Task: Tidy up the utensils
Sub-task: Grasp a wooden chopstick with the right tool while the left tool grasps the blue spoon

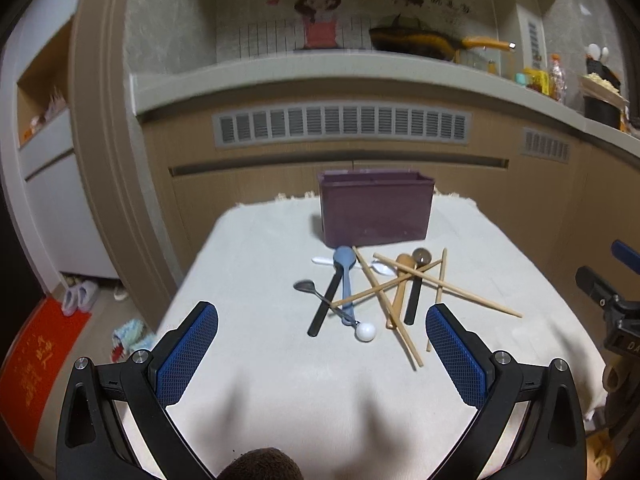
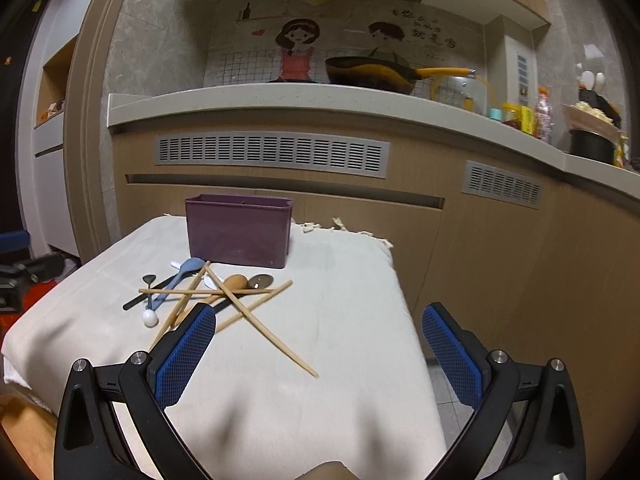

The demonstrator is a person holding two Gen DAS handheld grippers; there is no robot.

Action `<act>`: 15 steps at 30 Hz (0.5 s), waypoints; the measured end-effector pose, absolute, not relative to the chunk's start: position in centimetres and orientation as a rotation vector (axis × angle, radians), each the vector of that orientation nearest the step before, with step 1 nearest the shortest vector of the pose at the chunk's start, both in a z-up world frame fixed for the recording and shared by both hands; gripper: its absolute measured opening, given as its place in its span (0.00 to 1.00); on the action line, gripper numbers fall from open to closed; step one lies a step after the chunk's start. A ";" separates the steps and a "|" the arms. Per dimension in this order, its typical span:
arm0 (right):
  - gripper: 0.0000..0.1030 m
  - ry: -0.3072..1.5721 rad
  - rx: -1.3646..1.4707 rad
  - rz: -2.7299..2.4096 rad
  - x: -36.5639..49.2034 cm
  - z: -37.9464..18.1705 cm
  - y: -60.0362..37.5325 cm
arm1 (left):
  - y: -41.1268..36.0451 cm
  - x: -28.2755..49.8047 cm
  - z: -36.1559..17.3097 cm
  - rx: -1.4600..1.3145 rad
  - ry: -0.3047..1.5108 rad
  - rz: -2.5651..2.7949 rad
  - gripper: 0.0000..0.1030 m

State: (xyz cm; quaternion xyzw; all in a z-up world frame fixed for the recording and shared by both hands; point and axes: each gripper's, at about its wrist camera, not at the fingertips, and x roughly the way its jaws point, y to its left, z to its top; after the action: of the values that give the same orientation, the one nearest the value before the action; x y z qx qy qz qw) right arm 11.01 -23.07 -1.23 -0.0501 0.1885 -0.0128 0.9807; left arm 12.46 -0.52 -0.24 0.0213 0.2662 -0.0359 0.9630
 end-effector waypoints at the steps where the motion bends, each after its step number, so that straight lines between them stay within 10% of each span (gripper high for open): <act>1: 1.00 0.390 -0.103 -0.019 11.7 -1.2 -23.0 | -0.5 13.7 -0.6 0.040 0.568 -0.087 1.00; 15: 1.00 0.594 -0.123 0.105 24.0 -4.0 -20.6 | -0.9 22.5 -4.1 0.132 0.646 -0.077 1.00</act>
State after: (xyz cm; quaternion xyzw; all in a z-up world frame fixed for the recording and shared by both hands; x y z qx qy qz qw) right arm 23.98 -20.57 -4.00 -0.0604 0.2925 0.0518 0.9530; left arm 22.45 -0.88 -4.14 0.0647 0.3171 -0.0380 0.9454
